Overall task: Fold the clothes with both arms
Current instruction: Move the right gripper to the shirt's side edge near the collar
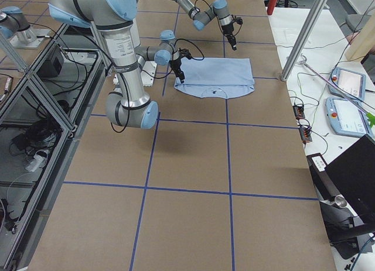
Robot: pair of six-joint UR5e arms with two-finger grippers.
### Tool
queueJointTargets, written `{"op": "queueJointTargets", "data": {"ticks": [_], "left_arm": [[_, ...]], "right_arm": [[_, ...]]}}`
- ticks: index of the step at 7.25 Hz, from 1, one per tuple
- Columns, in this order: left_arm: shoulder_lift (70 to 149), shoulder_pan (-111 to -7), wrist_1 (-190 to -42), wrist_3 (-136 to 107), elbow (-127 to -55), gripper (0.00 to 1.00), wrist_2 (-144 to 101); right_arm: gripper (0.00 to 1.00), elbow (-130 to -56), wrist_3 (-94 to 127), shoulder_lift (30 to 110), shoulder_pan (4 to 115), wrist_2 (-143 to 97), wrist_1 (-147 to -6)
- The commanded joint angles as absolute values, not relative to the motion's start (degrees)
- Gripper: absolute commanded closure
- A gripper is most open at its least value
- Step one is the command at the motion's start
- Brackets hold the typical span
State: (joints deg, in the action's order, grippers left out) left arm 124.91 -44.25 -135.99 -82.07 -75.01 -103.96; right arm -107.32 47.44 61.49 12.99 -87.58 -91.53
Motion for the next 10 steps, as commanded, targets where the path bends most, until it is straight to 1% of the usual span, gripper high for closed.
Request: {"op": "queueJointTargets", "data": {"ticks": [1,2,3,4,7,9,10], "left_arm": [[124.63,-44.30,-136.05,-82.09,-75.06,0.60,-103.97],[124.19,-44.21,-136.49,-82.00,-75.06,0.60,-103.97],[123.49,-44.21,-137.54,-82.00,-75.06,0.60,-103.97],[123.40,-44.21,-138.33,-82.00,-75.06,0.60,-104.06],[123.40,-44.21,-138.34,-82.09,-75.15,0.60,-104.06],[123.84,-44.12,-138.43,-82.26,-75.23,0.61,-104.06],[123.92,-44.12,-138.34,-82.35,-75.32,0.60,-104.06]], "right_arm": [[0.41,-107.05,46.76,61.09,12.57,-87.63,-91.67],[0.52,-107.05,46.76,61.00,12.48,-87.63,-91.76],[0.79,-107.22,46.67,61.00,12.48,-87.71,-91.67],[1.00,-107.31,45.19,61.08,12.57,-87.63,-91.67],[1.00,-108.88,44.91,61.78,13.27,-87.80,-91.67],[1.00,-111.52,42.55,65.19,15.37,-89.64,-91.41],[1.00,-111.45,43.32,66.26,14.77,-89.04,-91.41]]}}
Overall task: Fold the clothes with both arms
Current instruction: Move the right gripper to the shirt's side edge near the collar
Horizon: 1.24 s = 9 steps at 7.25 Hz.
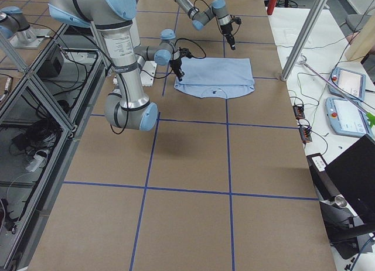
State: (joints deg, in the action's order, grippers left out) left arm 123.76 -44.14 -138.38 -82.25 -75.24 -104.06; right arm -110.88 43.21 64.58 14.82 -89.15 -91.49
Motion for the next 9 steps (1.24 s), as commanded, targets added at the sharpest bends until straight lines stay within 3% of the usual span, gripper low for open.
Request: {"op": "queueJointTargets", "data": {"ticks": [1,4,6,8,9], "left_arm": [[123.93,-44.03,-138.34,-82.35,-75.58,0.60,-103.98],[124.01,-44.03,-138.34,-82.27,-75.50,0.60,-103.97],[124.10,-44.03,-138.34,-82.35,-75.50,0.60,-103.97],[124.01,-44.03,-138.34,-82.35,-75.50,0.60,-103.97],[124.01,-44.03,-138.34,-82.27,-75.50,0.60,-103.97]], "right_arm": [[1.00,-111.71,46.03,67.92,14.59,-88.86,-91.32],[1.00,-113.37,52.29,72.41,13.45,-88.86,-91.06],[0.93,-115.31,52.29,73.56,13.54,-89.38,-91.05],[0.35,-117.15,52.29,74.80,13.45,-89.47,-90.88],[0.27,-116.98,52.29,74.36,13.36,-89.39,-90.88]]}}
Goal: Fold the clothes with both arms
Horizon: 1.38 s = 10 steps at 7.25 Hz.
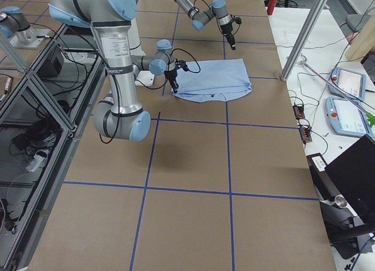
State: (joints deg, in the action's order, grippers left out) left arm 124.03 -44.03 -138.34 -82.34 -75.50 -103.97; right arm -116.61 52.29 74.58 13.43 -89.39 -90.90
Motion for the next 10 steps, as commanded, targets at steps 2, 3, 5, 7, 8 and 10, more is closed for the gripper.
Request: {"op": "queueJointTargets", "data": {"ticks": [2,3,5,7,8,10], "left_arm": [[124.01,-44.03,-138.34,-82.35,-75.50,0.60,-103.97],[124.01,-44.03,-138.34,-82.27,-75.50,0.60,-103.97],[123.93,-44.03,-138.34,-82.27,-75.50,0.60,-103.97],[123.84,-44.03,-138.34,-82.27,-75.50,0.61,-103.97],[123.84,-44.03,-138.34,-82.27,-75.50,0.61,-103.97],[123.84,-44.03,-138.43,-82.27,-75.50,0.60,-103.97]], "right_arm": [[0.34,-114.72,51.95,71.39,14.75,-88.51,-90.88],[0.41,-112.26,51.77,69.19,15.29,-88.51,-90.88],[0.53,-109.52,50.81,67.33,16.52,-88.51,-90.88],[0.54,-108.99,48.44,67.32,17.75,-88.51,-90.79],[0.74,-108.72,48.25,67.32,17.84,-88.51,-90.79],[1.00,-108.72,48.25,67.41,18.28,-89.03,-90.79]]}}
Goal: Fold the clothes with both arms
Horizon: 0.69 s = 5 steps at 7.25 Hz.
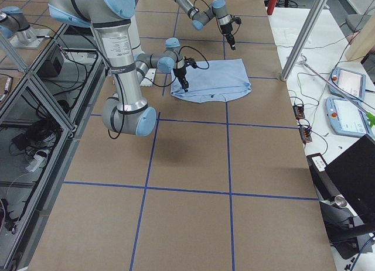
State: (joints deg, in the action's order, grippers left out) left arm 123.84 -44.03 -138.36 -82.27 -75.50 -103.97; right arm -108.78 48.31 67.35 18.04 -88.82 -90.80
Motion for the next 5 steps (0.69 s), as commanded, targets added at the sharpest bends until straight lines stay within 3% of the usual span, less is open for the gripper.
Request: {"op": "queueJointTargets", "data": {"ticks": [1,5], "left_arm": [[123.84,-44.03,-138.43,-82.27,-75.59,0.60,-103.97],[123.84,-44.03,-138.43,-82.44,-75.76,0.60,-103.97]], "right_arm": [[1.00,-109.07,48.16,67.50,18.46,-89.38,-90.79],[1.00,-111.26,46.40,71.00,19.95,-90.09,-90.79]]}}
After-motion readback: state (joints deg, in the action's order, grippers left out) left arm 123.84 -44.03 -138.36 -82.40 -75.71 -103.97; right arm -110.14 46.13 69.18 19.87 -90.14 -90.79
